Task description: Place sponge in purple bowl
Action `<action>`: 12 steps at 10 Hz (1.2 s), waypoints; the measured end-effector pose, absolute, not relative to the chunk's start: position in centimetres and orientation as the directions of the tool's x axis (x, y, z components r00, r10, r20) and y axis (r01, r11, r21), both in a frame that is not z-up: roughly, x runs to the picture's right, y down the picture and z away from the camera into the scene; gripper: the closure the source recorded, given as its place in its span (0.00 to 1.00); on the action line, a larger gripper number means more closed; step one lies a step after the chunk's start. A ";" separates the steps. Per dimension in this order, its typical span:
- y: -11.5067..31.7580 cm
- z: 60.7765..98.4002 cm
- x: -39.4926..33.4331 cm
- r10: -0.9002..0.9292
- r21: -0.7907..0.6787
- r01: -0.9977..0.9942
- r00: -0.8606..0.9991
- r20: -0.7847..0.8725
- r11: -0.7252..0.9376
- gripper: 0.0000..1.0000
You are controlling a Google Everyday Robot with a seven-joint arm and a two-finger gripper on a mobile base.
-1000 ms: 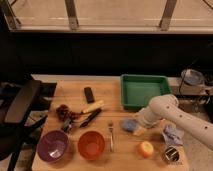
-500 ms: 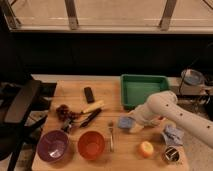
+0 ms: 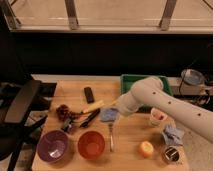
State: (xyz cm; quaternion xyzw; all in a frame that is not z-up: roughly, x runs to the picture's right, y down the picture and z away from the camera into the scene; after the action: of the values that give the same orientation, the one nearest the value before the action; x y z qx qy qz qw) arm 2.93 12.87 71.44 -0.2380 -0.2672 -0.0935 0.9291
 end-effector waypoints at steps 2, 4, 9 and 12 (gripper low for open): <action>12.8 71.0 0.5 -0.074 -0.378 0.344 0.815 0.574 0.860 1.00; 12.8 71.1 0.6 -0.073 -0.379 0.344 0.816 0.574 0.859 1.00; 12.7 70.8 0.4 -0.089 -0.364 0.359 0.806 0.585 0.860 1.00; 12.4 69.9 -4.0 -0.146 -0.302 0.426 0.750 0.646 0.853 1.00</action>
State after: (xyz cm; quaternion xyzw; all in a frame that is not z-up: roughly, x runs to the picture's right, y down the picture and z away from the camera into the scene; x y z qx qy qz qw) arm -3.98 12.37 69.92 -0.2211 -0.3168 -0.1574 0.9088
